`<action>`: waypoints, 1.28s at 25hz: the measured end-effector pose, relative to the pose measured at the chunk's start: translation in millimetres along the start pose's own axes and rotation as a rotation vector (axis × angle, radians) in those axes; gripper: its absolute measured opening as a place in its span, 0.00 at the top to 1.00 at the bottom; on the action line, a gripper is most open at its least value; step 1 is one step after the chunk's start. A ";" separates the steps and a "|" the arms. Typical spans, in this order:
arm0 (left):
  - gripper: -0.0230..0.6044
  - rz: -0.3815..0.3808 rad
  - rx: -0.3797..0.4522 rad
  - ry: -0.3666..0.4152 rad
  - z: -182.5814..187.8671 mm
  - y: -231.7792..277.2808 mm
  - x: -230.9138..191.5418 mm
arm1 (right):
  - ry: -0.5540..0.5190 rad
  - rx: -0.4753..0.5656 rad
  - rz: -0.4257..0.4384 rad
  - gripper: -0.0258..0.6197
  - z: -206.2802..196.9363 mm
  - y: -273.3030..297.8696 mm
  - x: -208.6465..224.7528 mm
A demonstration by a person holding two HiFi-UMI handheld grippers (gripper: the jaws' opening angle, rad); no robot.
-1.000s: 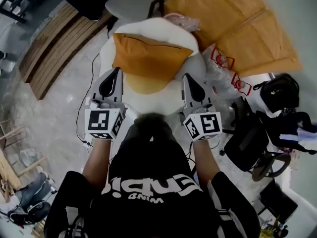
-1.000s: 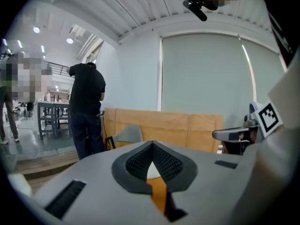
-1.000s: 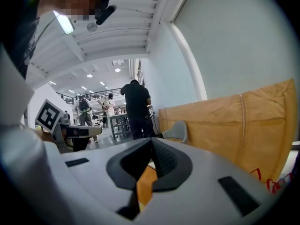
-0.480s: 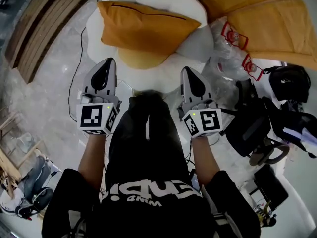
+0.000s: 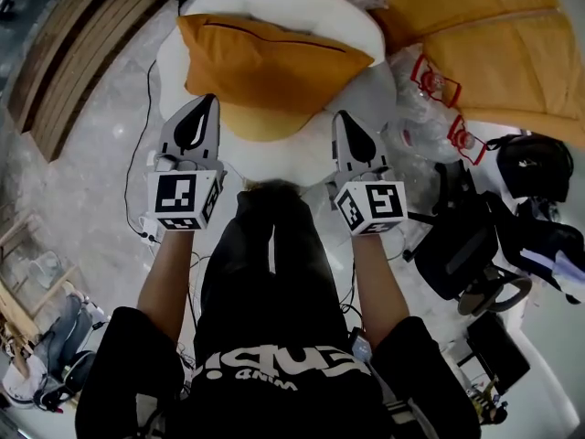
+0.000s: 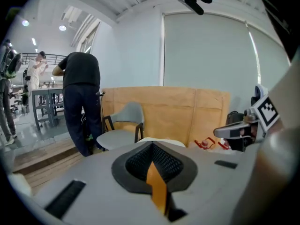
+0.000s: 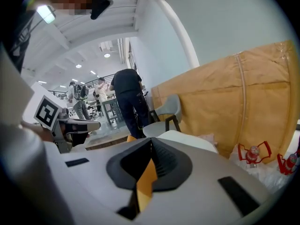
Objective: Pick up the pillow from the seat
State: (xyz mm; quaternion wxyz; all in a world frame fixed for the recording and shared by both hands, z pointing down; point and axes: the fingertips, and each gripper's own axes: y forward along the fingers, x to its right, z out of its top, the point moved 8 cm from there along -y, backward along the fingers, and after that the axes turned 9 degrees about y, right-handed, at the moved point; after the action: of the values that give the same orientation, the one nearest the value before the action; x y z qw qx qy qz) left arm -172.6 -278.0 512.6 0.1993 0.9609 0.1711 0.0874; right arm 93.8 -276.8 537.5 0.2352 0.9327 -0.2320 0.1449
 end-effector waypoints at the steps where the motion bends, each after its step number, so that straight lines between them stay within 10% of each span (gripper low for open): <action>1: 0.95 0.003 -0.009 -0.001 -4.7 10.0 -3.0 | 0.001 -0.009 -0.004 0.93 -3.5 9.6 5.7; 23: 0.89 0.073 -0.232 -0.147 -137.1 156.6 -55.4 | 0.160 -0.217 -0.184 0.92 -111.3 137.2 128.9; 26: 0.66 0.086 -0.264 -0.164 -151.4 163.0 -62.6 | 0.226 -0.256 -0.223 0.51 -128.1 144.0 142.7; 32: 0.44 0.172 -0.303 -0.213 -180.1 176.3 -78.4 | 0.325 -0.307 -0.289 0.41 -161.0 159.5 172.8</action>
State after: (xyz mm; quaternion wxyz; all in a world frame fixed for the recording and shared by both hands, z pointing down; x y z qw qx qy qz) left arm -235.9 -394.9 740.6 0.3503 0.9348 0.0512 0.0268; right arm 134.9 -383.1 798.7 0.4262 0.8741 -0.0748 0.2207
